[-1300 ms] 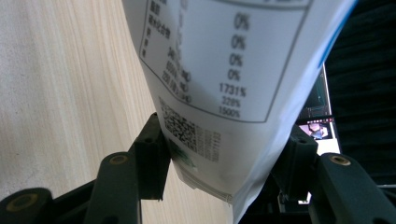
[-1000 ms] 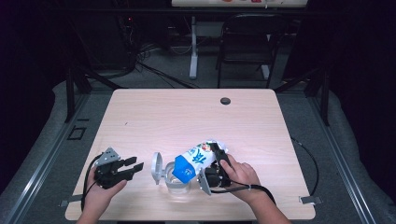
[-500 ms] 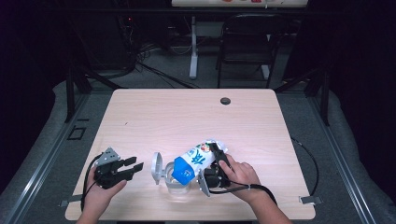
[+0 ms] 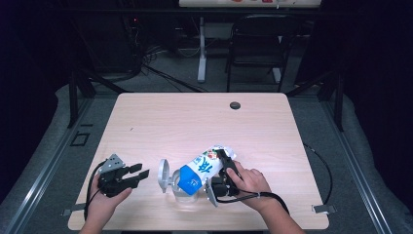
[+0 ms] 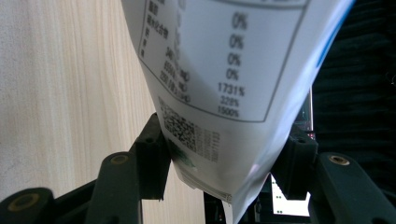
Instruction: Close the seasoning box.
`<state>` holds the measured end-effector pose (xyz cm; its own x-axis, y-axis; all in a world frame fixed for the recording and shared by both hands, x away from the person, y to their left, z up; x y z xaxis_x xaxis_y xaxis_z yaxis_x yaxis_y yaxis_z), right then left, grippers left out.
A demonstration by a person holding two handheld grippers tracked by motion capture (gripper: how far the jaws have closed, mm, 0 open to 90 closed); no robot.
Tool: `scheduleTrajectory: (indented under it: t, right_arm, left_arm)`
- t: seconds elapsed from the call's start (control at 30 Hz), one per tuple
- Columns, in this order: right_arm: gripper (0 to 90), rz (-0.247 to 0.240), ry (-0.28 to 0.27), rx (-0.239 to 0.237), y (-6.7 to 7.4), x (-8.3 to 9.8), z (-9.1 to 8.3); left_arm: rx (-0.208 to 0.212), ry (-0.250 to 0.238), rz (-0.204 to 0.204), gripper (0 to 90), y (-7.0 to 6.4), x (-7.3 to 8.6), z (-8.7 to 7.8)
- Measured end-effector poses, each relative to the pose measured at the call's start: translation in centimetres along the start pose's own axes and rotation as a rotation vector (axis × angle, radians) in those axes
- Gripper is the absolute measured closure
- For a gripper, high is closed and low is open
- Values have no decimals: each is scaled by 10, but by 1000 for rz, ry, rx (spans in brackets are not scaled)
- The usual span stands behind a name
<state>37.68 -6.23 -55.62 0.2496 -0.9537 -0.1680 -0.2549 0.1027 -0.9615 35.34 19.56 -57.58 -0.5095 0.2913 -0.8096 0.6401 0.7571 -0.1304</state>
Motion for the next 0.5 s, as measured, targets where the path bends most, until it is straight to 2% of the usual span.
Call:
scheduleTrajectory:
  t: [0.43, 0.5]
  right_arm:
    - [468, -17, -2, 5, 1, 1, 1]
    - [469, -36, 11, 7, 0, 2, 0]
  left_arm:
    - [1, 12, 5, 578, 0, 1, 1]
    - [3, 10, 6, 578, 0, 1, 1]
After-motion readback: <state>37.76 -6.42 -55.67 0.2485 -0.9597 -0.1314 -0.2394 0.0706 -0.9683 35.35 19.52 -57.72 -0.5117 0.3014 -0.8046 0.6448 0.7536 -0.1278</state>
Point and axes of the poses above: each handheld gripper's, and its own axes: z roughly forward along the jaws, x roughly out of its underside, y roughly to its left, the point moved 10 cm from there along z, roughly forward along the jaws
